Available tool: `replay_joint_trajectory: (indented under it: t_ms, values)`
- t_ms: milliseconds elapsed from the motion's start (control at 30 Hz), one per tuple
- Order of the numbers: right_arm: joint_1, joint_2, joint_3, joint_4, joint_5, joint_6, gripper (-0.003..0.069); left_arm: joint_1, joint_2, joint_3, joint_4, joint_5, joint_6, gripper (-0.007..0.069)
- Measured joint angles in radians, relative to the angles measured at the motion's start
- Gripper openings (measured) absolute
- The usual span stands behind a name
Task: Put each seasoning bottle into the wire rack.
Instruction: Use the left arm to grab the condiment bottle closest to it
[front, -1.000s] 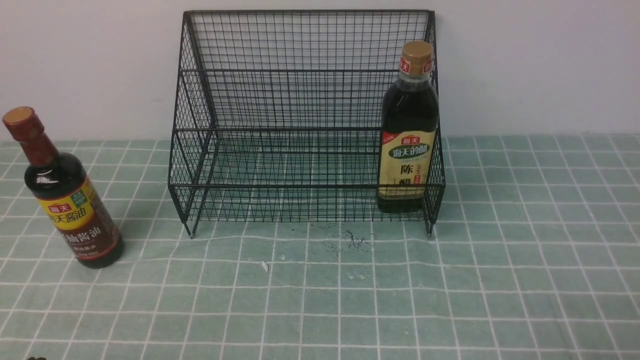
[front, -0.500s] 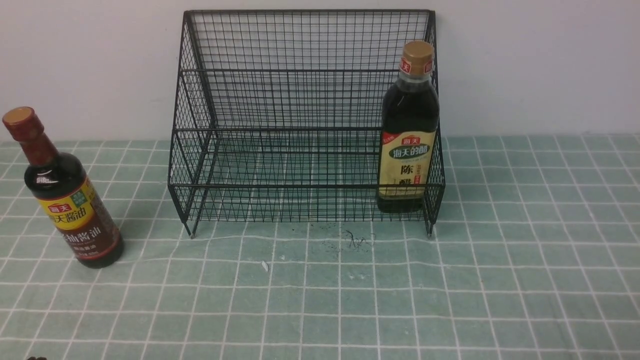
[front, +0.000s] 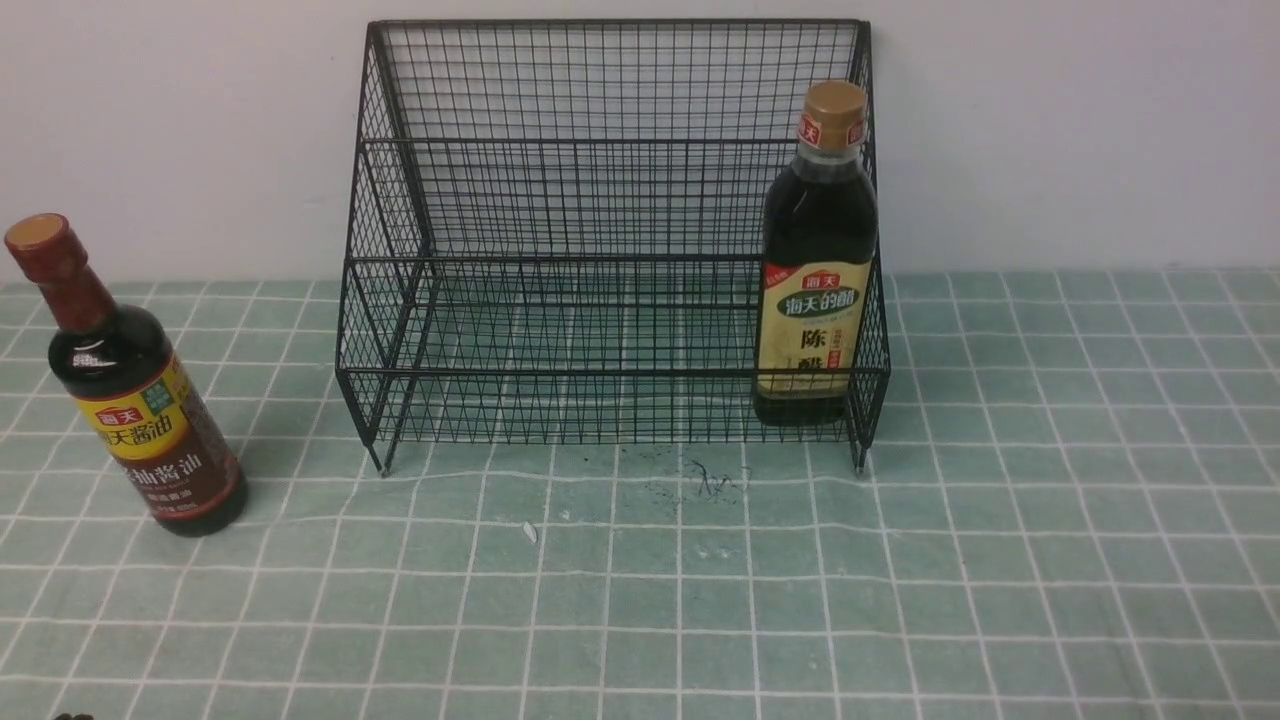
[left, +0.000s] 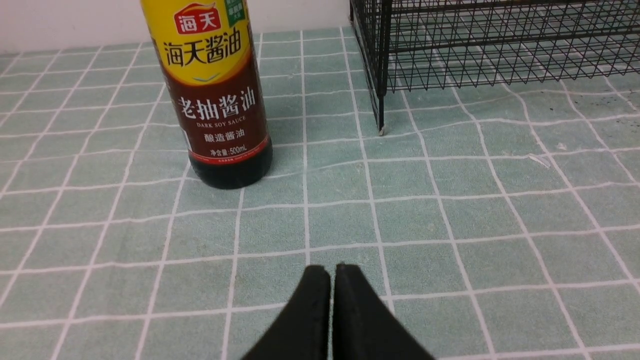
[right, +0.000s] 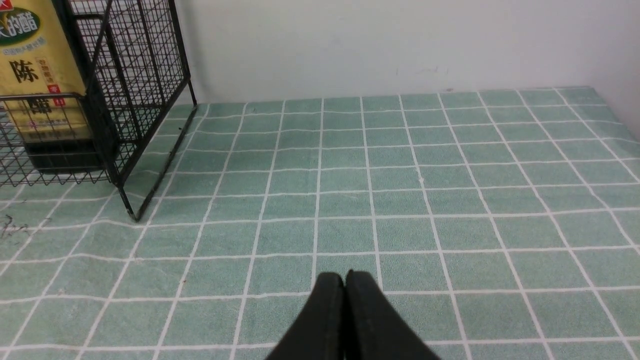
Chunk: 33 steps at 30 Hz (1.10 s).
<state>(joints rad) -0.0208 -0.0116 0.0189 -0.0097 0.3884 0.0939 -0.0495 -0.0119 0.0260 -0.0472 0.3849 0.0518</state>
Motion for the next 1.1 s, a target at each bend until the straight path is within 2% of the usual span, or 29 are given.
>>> replay_joint_trajectory:
  t_ms: [100, 200, 367, 533, 700, 1000, 1100]
  values:
    - [0.0, 0.0, 0.0, 0.0, 0.0, 0.0, -0.0014, 0.0, 0.0, 0.001, 0.047, -0.023, 0.03, -0.0006]
    - [0.0, 0.0, 0.0, 0.0, 0.0, 0.001, -0.0014, 0.0, 0.0, 0.004, 0.027, -0.085, 0.006, -0.0006]
    - [0.0, 0.0, 0.0, 0.0, 0.0, 0.001, -0.0014, 0.0, 0.0, 0.004, -0.19, -0.369, -0.153, -0.0006]
    - [0.0, 0.0, 0.0, 0.0, 0.0, 0.001, -0.0014, 0.0, 0.0, 0.004, -0.297, -0.488, -0.183, -0.0006]
    - [0.0, 0.0, 0.0, 0.0, 0.0, 0.001, -0.0014, 0.0, 0.0, 0.004, -0.316, -0.623, -0.186, -0.0006]
    - [0.0, 0.0, 0.0, 0.0, 0.0, 0.001, -0.0014, 0.0, 0.0, 0.004, -0.322, -0.712, -0.186, -0.0006]
    - [0.0, 0.0, 0.0, 0.0, 0.0, 0.002, -0.0014, 0.0, 0.0, 0.004, -0.323, -0.82, -0.16, -0.0006]
